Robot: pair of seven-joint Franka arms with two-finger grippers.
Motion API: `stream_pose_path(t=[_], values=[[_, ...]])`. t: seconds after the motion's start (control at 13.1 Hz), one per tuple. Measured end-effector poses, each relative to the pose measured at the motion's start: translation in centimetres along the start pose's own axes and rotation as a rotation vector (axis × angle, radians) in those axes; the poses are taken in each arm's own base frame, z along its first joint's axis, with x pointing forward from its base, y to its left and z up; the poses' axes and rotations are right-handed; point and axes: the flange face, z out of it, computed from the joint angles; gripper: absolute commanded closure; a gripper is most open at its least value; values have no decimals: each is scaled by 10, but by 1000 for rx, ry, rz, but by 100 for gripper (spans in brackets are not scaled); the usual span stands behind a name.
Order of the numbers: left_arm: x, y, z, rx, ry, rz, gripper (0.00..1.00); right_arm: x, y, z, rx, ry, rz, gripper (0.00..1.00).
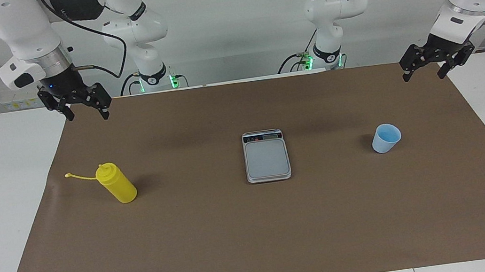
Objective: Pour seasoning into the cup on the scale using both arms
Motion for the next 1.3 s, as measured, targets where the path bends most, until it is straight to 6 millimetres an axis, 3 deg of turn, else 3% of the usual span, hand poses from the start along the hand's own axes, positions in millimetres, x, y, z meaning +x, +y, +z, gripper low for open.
stream_pose_path(t=[0.61, 1.3], values=[[1, 2, 8, 0, 0, 3, 0, 0, 0, 0, 0, 0, 0, 0], [-10, 1, 104, 7, 62, -1, 0, 0, 0, 0, 0, -1, 0, 0]])
